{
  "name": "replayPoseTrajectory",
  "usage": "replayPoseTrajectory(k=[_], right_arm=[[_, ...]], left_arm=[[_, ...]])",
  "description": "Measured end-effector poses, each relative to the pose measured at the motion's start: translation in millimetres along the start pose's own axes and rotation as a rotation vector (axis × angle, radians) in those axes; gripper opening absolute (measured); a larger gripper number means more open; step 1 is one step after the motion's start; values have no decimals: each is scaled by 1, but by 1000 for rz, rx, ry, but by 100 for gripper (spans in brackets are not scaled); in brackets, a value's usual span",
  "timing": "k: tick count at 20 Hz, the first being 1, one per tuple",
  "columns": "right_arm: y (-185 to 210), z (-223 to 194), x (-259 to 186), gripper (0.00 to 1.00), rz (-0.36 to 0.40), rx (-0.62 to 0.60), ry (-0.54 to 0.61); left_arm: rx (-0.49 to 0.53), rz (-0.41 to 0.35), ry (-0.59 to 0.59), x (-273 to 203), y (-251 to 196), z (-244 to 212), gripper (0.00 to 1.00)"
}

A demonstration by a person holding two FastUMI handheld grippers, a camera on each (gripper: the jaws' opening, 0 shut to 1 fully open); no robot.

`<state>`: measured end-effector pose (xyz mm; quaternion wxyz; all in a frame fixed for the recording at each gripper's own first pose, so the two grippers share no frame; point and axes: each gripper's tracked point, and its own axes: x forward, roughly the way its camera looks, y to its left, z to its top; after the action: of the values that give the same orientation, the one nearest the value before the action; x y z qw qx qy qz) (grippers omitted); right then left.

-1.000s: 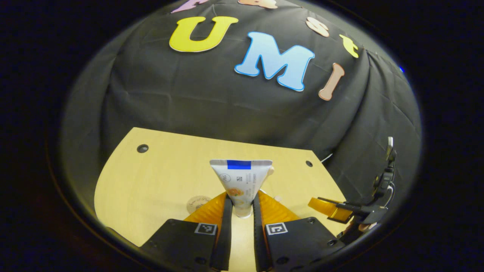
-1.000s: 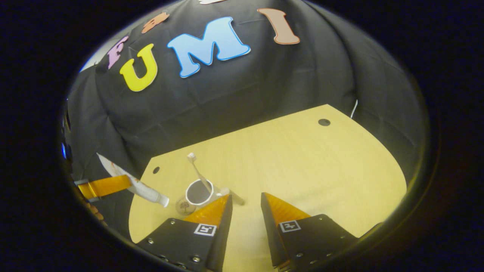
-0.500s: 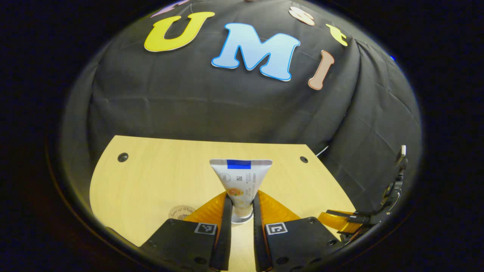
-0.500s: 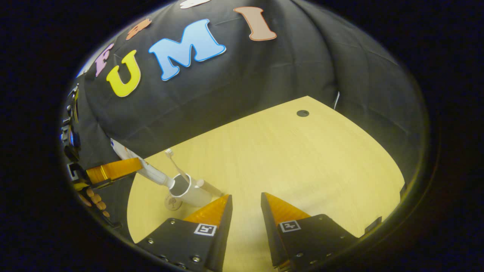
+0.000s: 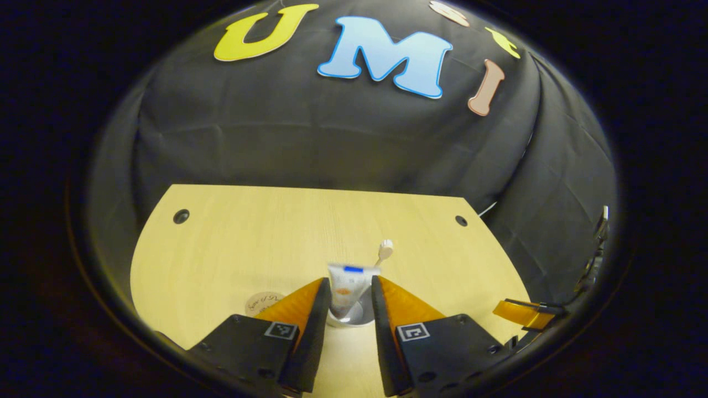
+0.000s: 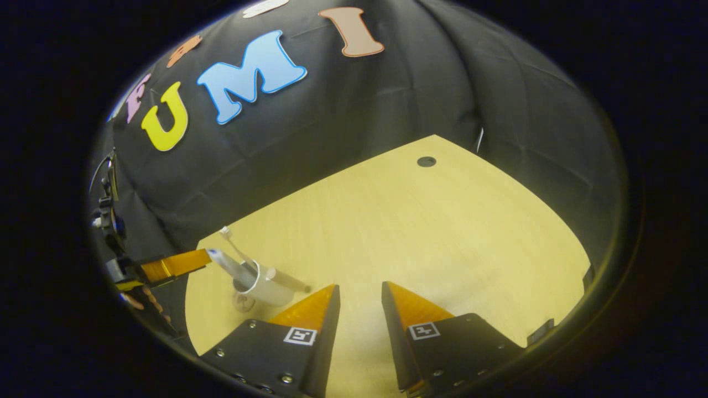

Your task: Put the toothbrush and toothpaste on the desktop into the cup, then pick up the cup and place it on the coaster on the desktop.

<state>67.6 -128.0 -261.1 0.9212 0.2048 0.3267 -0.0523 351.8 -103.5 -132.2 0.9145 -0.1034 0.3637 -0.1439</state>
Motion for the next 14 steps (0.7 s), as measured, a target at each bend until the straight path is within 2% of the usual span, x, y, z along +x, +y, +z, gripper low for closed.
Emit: replayPoseTrajectory(k=[1, 2, 5, 6, 7, 14], right_arm=[[2, -1, 1, 46, 8, -5, 5], [5, -2, 2, 46, 17, -12, 10], [21, -6, 6, 46, 59, -54, 39], [26, -8, 8, 46, 76, -80, 54], [31, -10, 10, 46, 89, -106, 69], [63, -29, 32, 46, 193, -315, 207]], left_arm=[[12, 5, -5, -1, 0, 3, 60], [21, 13, -9, -4, 2, 2, 57], [-1, 11, -18, -14, 1, 7, 57], [-15, 17, -16, -16, 2, 6, 61], [-25, 21, -17, -18, 4, 4, 57], [-46, 89, -43, -52, 46, -5, 57]])
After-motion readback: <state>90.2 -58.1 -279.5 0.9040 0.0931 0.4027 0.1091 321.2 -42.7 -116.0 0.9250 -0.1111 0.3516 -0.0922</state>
